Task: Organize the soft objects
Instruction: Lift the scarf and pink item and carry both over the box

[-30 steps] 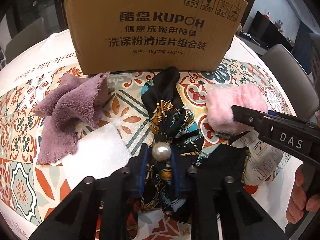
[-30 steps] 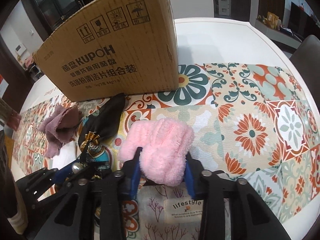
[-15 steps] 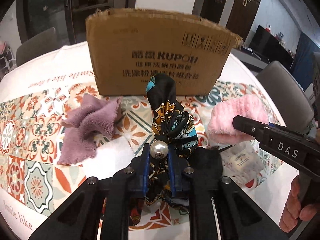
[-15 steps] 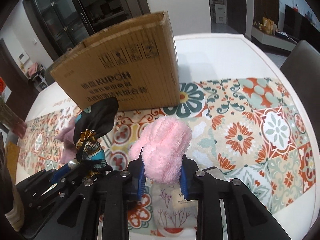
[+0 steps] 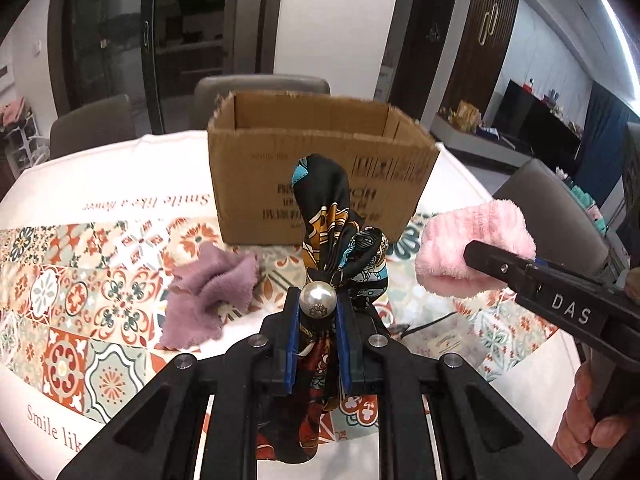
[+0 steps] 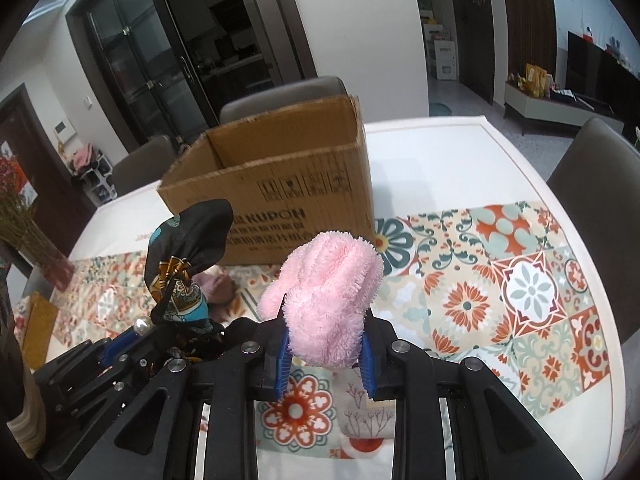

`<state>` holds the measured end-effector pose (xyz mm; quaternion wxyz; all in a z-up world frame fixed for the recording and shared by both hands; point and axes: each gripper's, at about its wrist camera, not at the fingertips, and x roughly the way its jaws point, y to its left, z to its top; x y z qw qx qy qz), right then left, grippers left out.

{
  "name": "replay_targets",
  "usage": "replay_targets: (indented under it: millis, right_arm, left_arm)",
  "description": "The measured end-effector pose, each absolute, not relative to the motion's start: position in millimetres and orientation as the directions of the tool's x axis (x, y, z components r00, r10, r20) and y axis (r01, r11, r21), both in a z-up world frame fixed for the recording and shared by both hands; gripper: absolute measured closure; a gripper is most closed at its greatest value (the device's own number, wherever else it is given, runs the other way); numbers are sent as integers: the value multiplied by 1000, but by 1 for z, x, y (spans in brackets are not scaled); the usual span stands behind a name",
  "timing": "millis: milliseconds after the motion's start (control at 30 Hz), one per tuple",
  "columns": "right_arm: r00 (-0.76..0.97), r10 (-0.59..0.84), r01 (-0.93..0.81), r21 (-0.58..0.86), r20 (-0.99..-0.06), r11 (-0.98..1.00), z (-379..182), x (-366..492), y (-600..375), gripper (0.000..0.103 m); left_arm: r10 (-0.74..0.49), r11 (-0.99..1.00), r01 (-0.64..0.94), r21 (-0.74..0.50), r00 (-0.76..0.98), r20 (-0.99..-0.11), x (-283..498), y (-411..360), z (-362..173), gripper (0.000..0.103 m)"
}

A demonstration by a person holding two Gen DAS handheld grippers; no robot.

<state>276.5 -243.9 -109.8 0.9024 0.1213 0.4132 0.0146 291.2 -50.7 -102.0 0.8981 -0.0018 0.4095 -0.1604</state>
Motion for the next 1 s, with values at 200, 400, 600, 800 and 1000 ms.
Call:
replay_targets:
  millis: [200,400,600,800,1000]
  right_arm:
    - [695,133,57,238,-707,970,-85,270,-239,74]
    - [729,140,41,247,-670,968,-63,266,-236,74]
    - [762,142,23,246,-632,969,-43,267,-233,74]
    - [791,146,5,245,-594,970,-25,272,-231,74]
    - [818,146,-11,238,-557,971,-10,280,-230,74]
  left_arm:
    - [-305,946,292,-142,648,-698,285,-46,-78,86]
    - [-316,943,301,-141,680,-661,282,-42,-54,86]
    - [-325,940,315,-129,717,-617,282,-39,-30,86]
    - [-327,941,312,-130,748,-578,288,-35,-9,86]
    - [-332,939,321,-121,767,-549,300,-34,7,86]
